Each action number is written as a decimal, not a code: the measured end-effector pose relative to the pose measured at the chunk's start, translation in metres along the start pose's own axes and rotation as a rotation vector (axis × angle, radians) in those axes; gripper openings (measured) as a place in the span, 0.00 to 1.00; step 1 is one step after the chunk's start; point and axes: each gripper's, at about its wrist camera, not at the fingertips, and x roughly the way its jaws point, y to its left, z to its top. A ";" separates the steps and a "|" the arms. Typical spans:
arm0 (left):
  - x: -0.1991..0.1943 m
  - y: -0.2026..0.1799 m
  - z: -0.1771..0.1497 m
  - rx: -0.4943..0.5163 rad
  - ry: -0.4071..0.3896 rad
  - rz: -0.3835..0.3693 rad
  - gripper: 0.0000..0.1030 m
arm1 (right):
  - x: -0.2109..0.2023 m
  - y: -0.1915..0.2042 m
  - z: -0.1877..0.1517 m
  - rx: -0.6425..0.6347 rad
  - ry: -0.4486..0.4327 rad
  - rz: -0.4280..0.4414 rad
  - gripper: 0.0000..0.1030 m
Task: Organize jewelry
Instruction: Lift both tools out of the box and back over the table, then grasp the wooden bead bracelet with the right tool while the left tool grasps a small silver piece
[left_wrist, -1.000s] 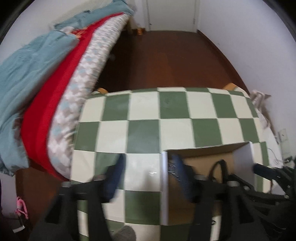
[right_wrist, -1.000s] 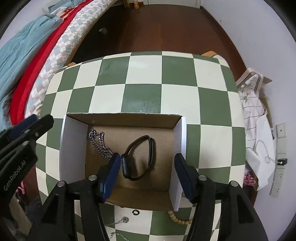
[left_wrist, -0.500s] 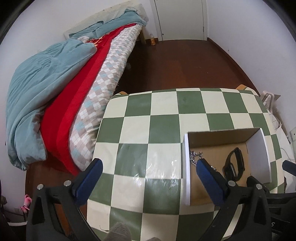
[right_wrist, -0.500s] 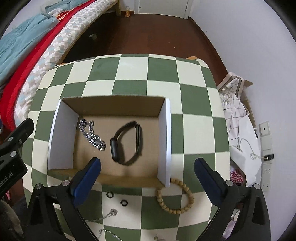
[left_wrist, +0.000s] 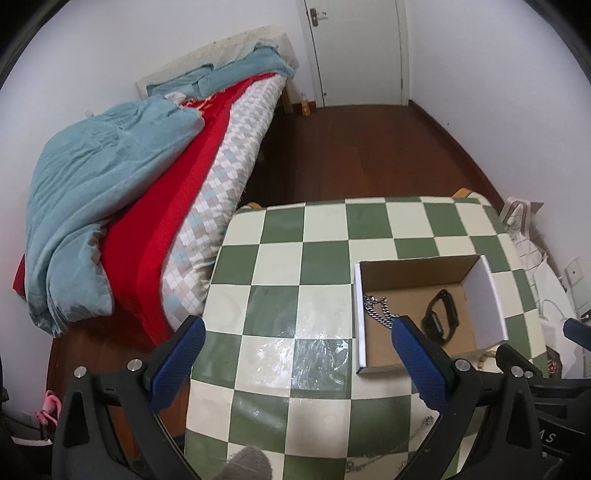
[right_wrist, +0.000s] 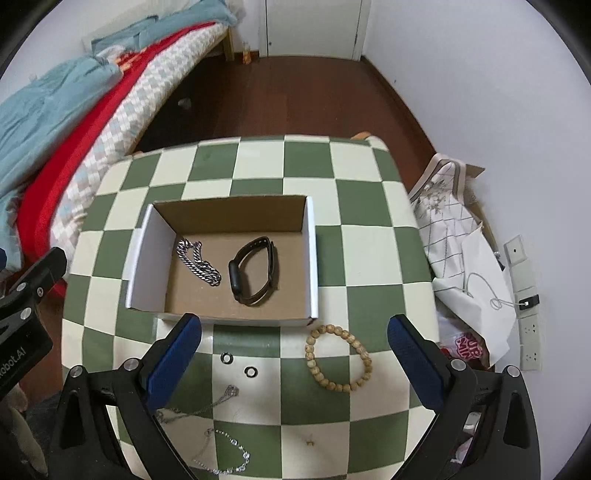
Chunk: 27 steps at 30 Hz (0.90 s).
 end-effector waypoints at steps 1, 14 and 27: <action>-0.005 0.000 -0.001 0.000 -0.009 0.000 1.00 | -0.006 -0.001 -0.002 0.003 -0.012 -0.001 0.99; -0.069 0.014 -0.029 -0.024 -0.106 -0.011 1.00 | -0.082 -0.021 -0.037 0.045 -0.107 0.036 0.99; 0.033 -0.036 -0.107 0.110 0.132 -0.024 0.99 | 0.041 -0.080 -0.108 0.157 0.144 0.052 0.74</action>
